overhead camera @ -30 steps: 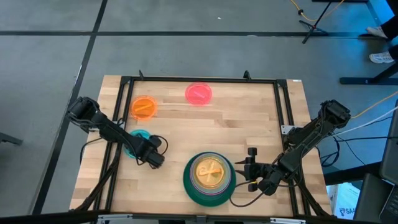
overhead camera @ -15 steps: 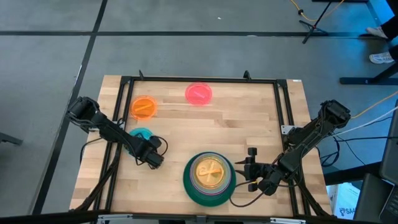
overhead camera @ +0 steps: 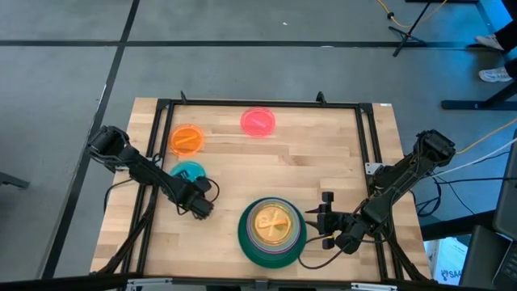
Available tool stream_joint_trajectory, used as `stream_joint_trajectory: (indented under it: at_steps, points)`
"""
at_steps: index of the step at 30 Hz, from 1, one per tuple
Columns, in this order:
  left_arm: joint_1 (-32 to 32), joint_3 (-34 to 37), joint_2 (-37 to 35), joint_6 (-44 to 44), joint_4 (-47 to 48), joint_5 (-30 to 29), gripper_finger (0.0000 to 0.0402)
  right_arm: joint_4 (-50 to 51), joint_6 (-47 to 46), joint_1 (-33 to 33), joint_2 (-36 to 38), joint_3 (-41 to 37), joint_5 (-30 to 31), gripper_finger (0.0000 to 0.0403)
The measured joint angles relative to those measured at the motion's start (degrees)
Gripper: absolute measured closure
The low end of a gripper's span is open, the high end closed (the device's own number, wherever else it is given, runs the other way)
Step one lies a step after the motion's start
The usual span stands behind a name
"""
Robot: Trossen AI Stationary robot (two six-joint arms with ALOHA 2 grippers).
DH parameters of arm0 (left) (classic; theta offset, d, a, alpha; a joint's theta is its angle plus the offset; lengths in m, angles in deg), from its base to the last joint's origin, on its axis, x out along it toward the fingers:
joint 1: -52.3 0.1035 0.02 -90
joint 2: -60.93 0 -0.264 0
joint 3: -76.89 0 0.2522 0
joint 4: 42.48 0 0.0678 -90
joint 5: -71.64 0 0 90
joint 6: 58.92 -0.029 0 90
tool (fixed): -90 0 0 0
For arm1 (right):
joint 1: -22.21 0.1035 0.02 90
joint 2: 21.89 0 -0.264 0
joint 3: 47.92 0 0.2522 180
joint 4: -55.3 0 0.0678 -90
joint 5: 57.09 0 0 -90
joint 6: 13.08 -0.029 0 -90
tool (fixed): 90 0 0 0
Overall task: Stack plastic plates
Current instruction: Stack the blue transparent plate on top of the bottom orange transparent plate
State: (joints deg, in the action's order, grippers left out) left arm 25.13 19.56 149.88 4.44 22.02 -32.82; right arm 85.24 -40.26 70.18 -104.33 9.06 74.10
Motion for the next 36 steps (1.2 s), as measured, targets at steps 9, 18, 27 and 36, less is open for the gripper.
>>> stream_joint_trajectory:
  at_steps: [9, 18, 27, 36]
  points:
    - [-1.3, -8.6, 0.0, -6.6, 0.8, -4.0, 0.0397, 0.2, 0.0, 0.0, 0.0, 0.0, 0.0, 0.026]
    - [-3.0, -16.1, 0.0, -18.8, -5.1, -6.6, 0.0395, 0.2, 0.0, 0.0, 0.0, 0.0, 0.0, 0.026]
    - [-3.3, -16.4, 0.0, -32.7, -20.8, -7.6, 0.0397, 0.2, 0.0, 0.0, 0.0, 0.0, 0.0, 0.026]
    - [-3.3, -16.4, 0.0, -42.2, -34.0, -7.6, 0.0395, 0.3, 0.0, 0.0, 0.0, 0.0, 0.0, 0.026]
